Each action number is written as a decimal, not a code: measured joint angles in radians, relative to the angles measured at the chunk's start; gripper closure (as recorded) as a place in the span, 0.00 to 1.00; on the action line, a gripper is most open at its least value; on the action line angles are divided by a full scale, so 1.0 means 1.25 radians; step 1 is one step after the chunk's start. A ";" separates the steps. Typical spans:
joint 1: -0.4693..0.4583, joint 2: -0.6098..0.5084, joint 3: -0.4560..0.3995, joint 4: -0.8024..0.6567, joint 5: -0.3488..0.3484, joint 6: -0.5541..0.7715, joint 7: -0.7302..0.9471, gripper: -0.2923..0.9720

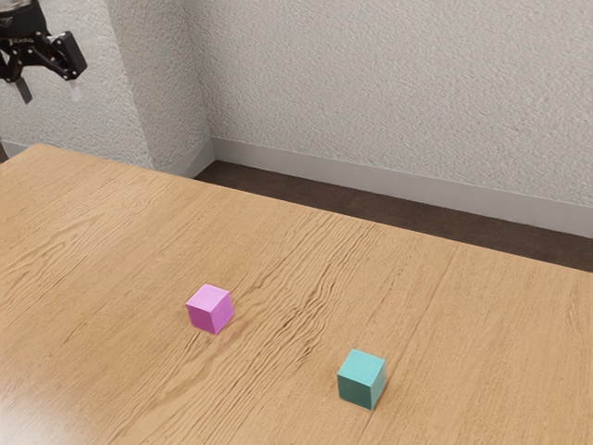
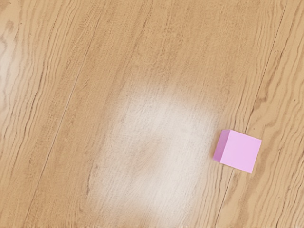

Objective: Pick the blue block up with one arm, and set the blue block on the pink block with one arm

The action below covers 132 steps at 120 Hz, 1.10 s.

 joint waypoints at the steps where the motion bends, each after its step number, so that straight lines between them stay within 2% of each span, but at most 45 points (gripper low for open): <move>1: 0.000 0.000 0.000 0.000 0.000 0.000 0.000 0.25; 24: -0.050 0.000 0.000 0.002 0.000 -0.005 -0.002 0.25; 38: -0.106 -0.011 -0.004 0.106 0.005 -0.024 -0.003 0.25; 49: -0.135 -0.017 -0.008 0.143 0.005 -0.037 -0.003 0.25; 72: -0.164 -0.001 -0.013 0.149 0.003 -0.046 -0.007 0.25; 110: -0.204 0.074 -0.012 0.143 0.001 -0.038 -0.011 0.25; 132: -0.243 0.010 -0.008 -0.144 0.001 0.096 -0.013 0.25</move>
